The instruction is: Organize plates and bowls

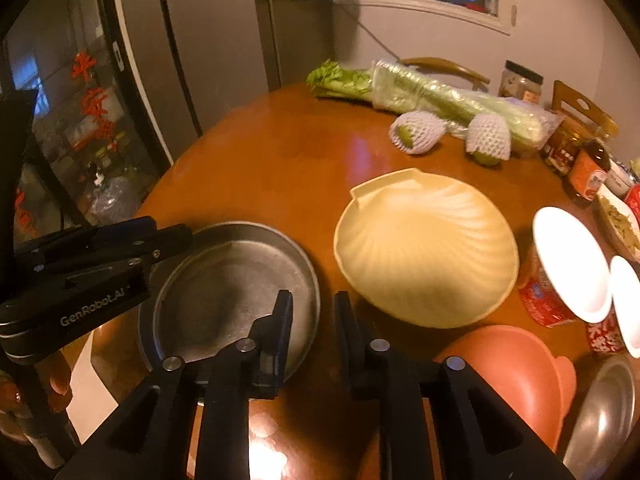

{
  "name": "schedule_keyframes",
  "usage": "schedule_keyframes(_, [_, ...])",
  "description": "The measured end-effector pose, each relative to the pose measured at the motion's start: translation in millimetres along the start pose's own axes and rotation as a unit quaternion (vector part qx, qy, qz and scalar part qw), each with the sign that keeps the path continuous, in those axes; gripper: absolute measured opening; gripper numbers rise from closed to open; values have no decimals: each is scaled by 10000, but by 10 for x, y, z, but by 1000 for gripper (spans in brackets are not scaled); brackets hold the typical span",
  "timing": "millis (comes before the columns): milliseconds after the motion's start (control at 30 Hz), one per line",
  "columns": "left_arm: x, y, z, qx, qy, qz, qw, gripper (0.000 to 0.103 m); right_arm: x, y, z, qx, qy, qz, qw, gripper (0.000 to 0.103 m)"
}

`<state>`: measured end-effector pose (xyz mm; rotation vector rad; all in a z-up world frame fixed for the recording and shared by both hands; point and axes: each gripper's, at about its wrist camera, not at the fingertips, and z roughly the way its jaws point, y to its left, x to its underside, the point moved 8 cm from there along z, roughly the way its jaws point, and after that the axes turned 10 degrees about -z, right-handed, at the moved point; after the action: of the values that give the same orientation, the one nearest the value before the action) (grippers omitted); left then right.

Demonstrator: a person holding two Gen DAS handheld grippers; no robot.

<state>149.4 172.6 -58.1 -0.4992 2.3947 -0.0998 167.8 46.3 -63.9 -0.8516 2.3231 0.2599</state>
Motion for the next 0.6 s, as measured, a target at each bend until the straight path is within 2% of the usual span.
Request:
schedule_keyframes(300, [101, -401, -345, 264, -150, 241, 9992, 44, 93, -194, -590, 220, -501, 205, 9983, 29])
schedule_keyframes(600, [353, -932, -561, 560, -137, 651, 9962, 48, 435, -471, -1132, 416, -759, 535, 9948, 30])
